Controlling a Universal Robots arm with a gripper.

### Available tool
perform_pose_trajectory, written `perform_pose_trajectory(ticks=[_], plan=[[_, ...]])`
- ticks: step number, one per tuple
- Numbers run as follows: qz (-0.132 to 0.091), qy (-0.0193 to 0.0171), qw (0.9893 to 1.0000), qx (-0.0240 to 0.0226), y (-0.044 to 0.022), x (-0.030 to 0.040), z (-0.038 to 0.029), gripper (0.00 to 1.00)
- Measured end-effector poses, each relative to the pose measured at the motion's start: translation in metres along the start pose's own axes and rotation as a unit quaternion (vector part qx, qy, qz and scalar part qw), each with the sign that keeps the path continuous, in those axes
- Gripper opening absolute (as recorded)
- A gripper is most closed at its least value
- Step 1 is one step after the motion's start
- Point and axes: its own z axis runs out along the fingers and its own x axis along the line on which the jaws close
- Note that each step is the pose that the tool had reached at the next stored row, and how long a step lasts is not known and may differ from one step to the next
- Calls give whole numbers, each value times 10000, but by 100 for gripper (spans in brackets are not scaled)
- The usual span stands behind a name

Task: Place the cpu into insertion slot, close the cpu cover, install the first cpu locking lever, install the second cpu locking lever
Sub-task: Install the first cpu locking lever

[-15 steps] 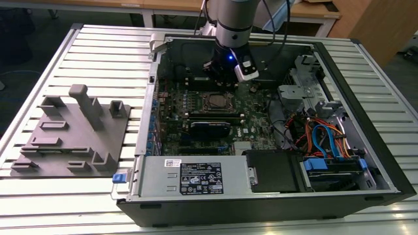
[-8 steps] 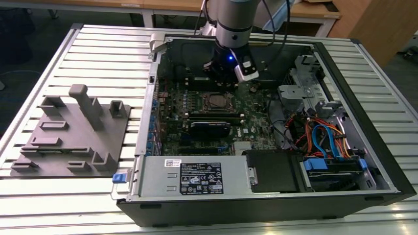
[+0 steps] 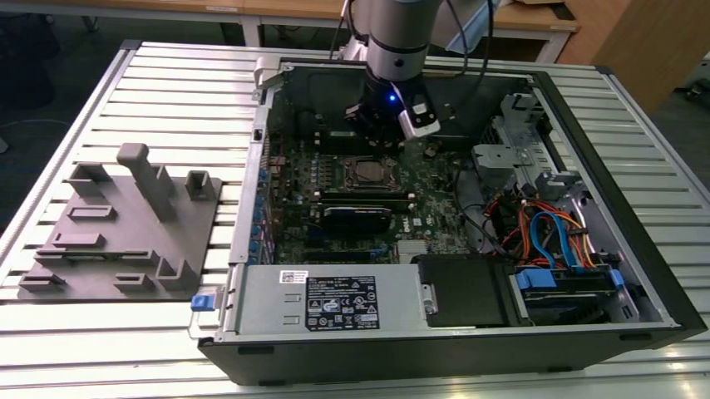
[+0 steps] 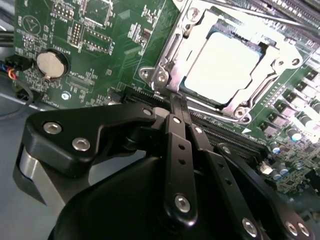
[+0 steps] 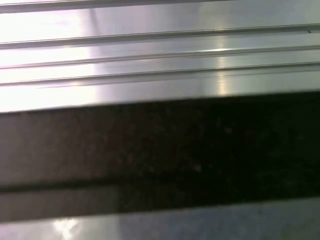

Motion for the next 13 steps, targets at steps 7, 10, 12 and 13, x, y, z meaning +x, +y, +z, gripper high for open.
perform_pose_trajectory(ticks=[7,10,12,13], plan=[[-1,0,10000,12,-7,0,21,10],[0,-1,10000,9,-2,-1,-27,10],[-1,-1,10000,10,-2,-2,-36,10],[-1,-2,10000,19,-5,-3,-32,10]])
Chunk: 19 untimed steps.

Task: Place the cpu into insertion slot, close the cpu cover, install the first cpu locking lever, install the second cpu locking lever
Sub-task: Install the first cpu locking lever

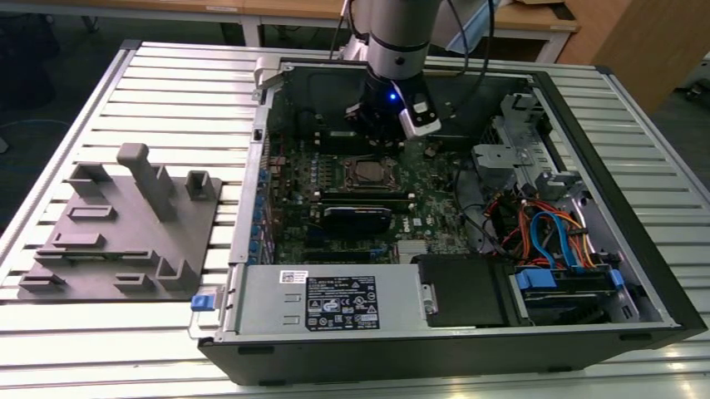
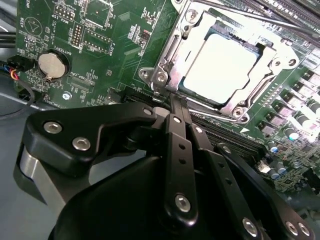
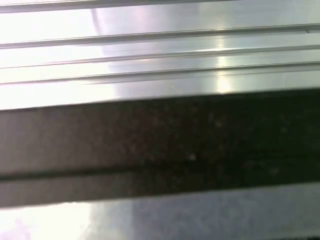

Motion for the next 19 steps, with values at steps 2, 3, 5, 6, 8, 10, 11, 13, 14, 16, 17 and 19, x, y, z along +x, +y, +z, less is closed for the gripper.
perform_pose_trajectory(ticks=[2,3,5,6,8,10,11,13,14,16,17,19], plan=[[0,-2,10000,35,-8,-1,14,10],[0,-3,10000,48,-9,0,24,10],[-1,-4,10000,85,-12,1,40,10],[-1,-5,9999,106,-13,1,46,10],[-2,-8,9999,133,-15,0,53,10],[-2,-10,9999,133,-14,0,55,10],[-2,-10,9999,133,-14,1,56,10],[-2,-11,9999,132,-14,0,57,10],[-2,-11,9999,131,-13,0,58,10],[-2,-10,9999,133,-14,0,62,10],[-2,-10,9999,134,-13,1,63,10],[-1,-7,9999,112,-11,1,65,10]])
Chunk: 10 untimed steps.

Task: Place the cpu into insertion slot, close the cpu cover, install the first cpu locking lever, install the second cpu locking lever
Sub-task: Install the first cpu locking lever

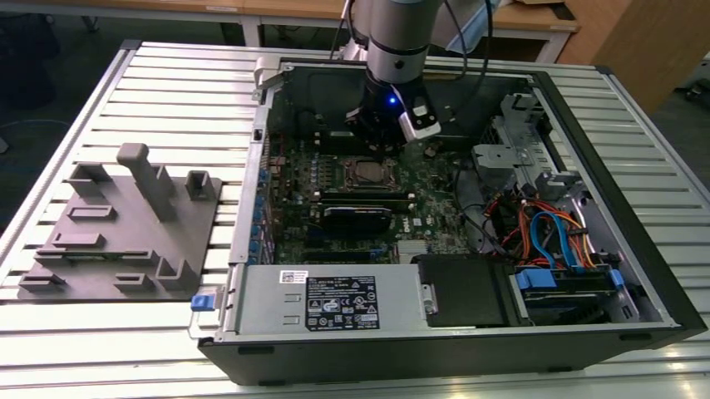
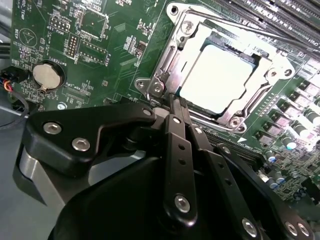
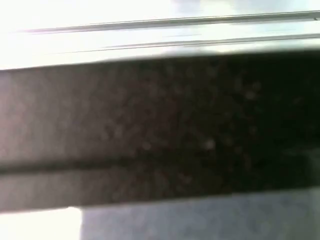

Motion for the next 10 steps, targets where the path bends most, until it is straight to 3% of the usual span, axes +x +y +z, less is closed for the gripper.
perform_pose_trajectory(ticks=[5,7,10], plan=[[3,20,9998,-193,4,-1,10,10],[5,27,9997,-231,3,0,7,10],[5,26,9997,-241,6,-1,-28,10]])
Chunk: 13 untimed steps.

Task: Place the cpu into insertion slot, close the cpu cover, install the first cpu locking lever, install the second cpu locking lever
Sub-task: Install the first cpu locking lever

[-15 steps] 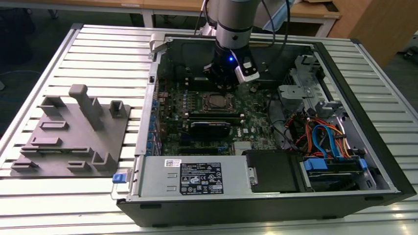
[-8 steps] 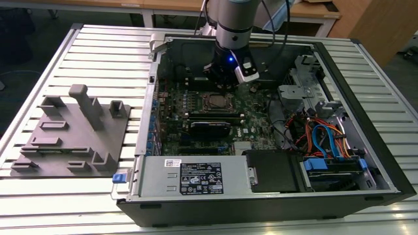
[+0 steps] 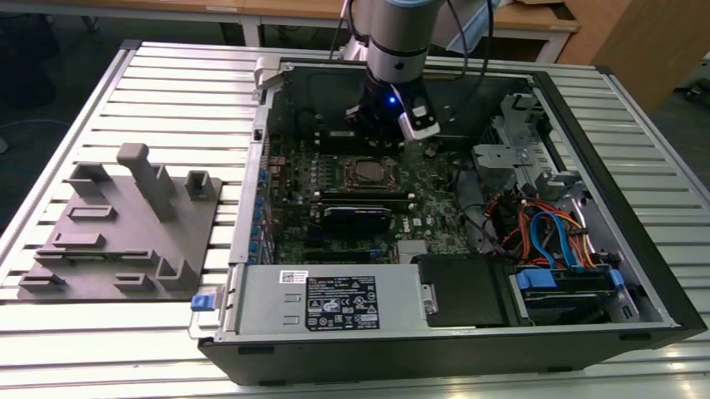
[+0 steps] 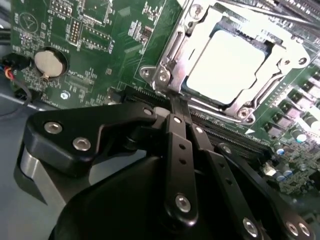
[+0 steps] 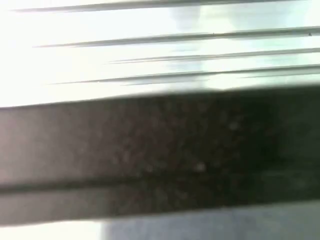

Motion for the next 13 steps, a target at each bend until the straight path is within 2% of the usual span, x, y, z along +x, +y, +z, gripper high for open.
perform_pose_trajectory(ticks=[4,13], plan=[[0,2,10000,4,4,0,-58,10],[0,2,10000,4,-25,-3,-62,10]])
